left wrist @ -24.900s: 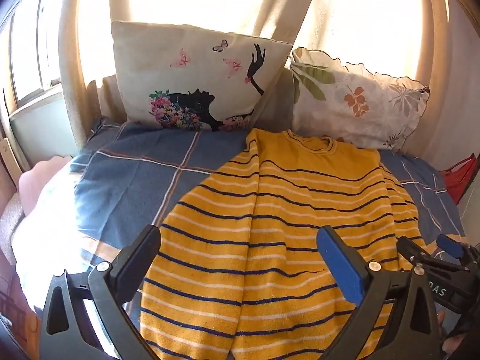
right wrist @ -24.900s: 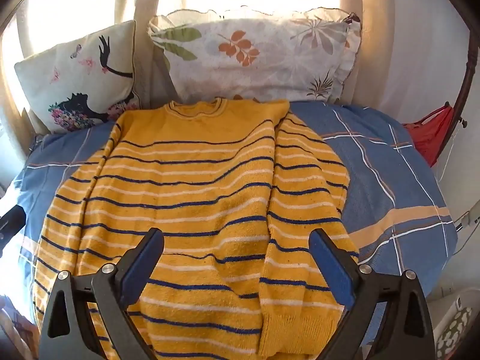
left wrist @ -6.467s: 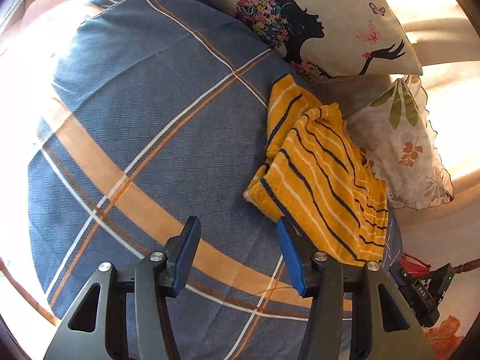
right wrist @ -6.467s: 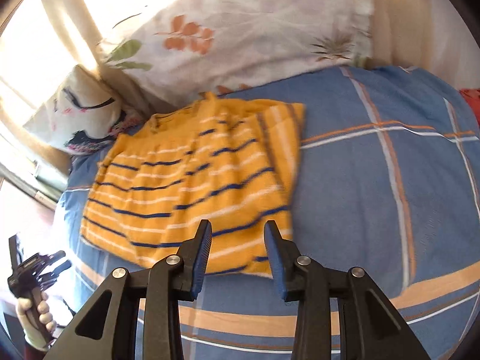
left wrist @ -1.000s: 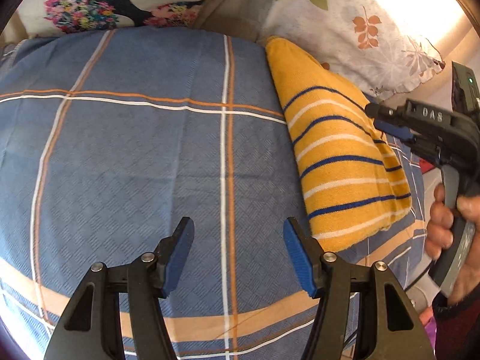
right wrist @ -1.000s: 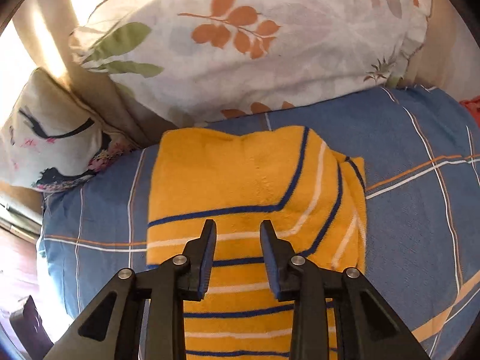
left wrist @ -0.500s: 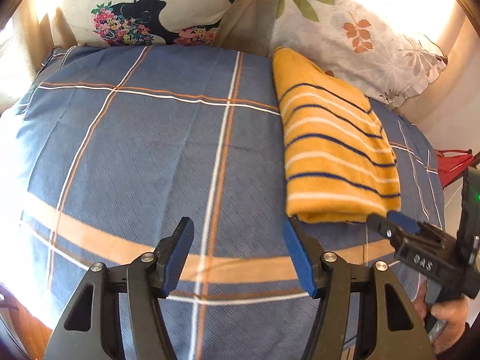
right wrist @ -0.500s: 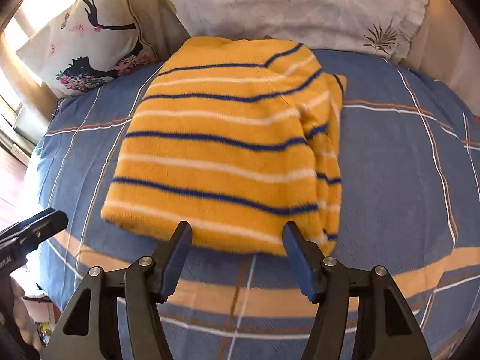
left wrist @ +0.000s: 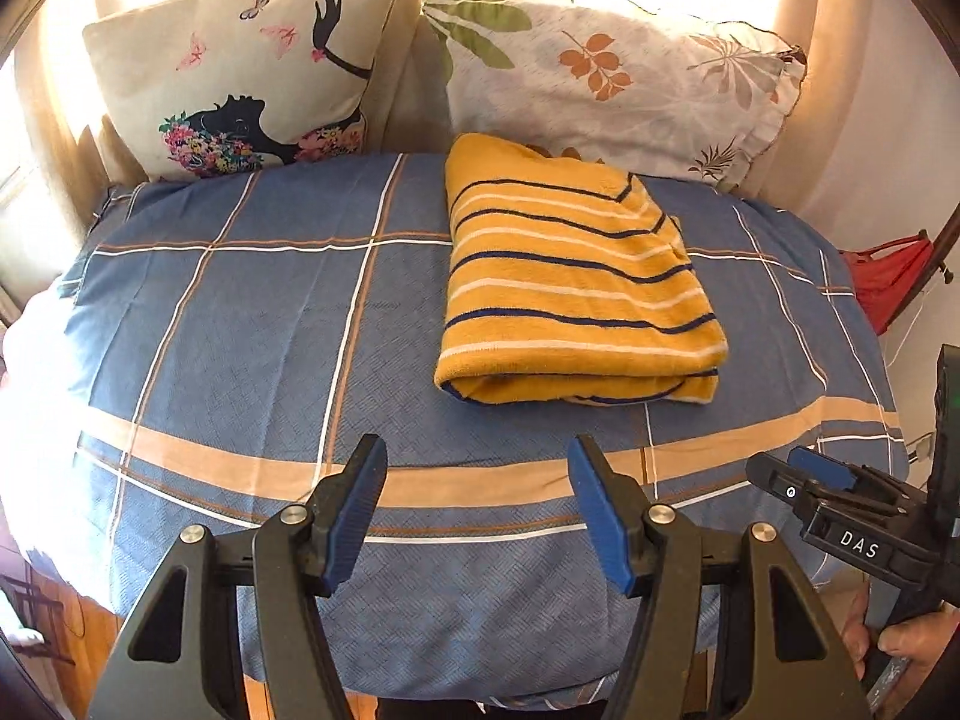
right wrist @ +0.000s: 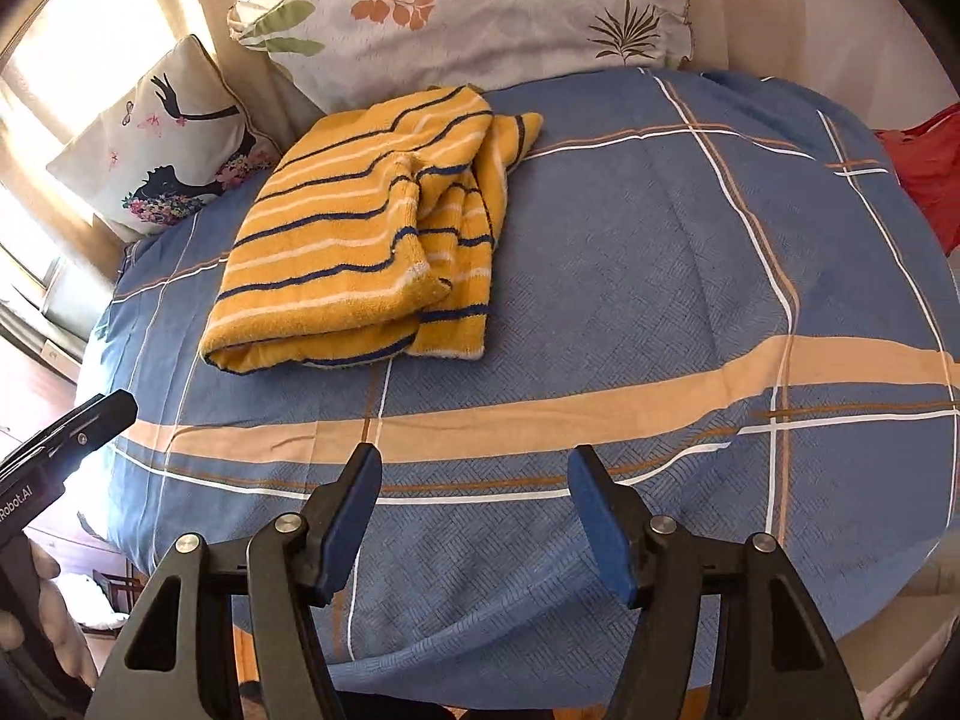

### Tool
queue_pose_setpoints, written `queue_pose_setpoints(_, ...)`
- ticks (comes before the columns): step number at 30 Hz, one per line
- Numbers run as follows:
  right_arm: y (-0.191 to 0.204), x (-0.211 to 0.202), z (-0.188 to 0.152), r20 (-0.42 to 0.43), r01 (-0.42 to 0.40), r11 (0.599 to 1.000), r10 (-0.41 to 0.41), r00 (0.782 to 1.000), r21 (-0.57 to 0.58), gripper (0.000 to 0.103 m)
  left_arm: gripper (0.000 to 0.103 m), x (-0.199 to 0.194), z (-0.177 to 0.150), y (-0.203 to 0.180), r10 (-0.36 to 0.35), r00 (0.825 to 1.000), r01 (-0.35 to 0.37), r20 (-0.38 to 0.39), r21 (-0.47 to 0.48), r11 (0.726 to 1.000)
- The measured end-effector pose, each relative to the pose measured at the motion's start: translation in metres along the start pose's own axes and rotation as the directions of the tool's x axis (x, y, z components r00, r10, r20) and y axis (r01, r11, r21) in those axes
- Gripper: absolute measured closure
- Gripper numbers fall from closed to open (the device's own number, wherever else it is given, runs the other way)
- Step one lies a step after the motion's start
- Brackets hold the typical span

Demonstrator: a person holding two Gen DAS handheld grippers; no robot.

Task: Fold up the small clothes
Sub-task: 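Withdraw both grippers from the folded sweater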

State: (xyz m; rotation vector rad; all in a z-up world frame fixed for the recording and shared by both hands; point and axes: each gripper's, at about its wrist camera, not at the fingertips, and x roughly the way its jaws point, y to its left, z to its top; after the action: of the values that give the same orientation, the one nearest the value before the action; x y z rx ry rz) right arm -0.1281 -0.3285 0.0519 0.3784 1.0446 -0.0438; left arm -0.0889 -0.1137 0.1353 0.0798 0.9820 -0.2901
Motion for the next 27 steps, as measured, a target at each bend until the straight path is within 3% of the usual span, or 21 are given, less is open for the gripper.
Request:
queue_pose_setpoints(9,0.01,0.012,-0.01,-0.022,-0.034,0.999,0.035,0.999,0.007,0.033,0.04,-0.013,-0.01,0.002,0.051,0.999,-0.051,0.008,0.019,0.999)
queue_pose_setpoints(19,0.024,0.022,0.004,-0.014,-0.042,0.999,0.042,0.999,-0.001,0.033,0.04,-0.001,-0.001,0.019,0.06,0.998,-0.059,-0.011,0.015,0.998)
queue_pose_setpoints(23,0.024,0.02,0.02,0.021,-0.036,0.999,0.035,0.999,0.013,0.033,0.04,0.009,0.008,0.024,0.05,0.998,-0.05,-0.025,0.019,0.999)
queue_pose_setpoints(27,0.024,0.007,0.06,0.101,-0.024,1.0,0.022,0.995,0.016,0.033,0.04,0.02,0.019,0.032,0.039,0.998,-0.038,-0.04,0.023,0.999)
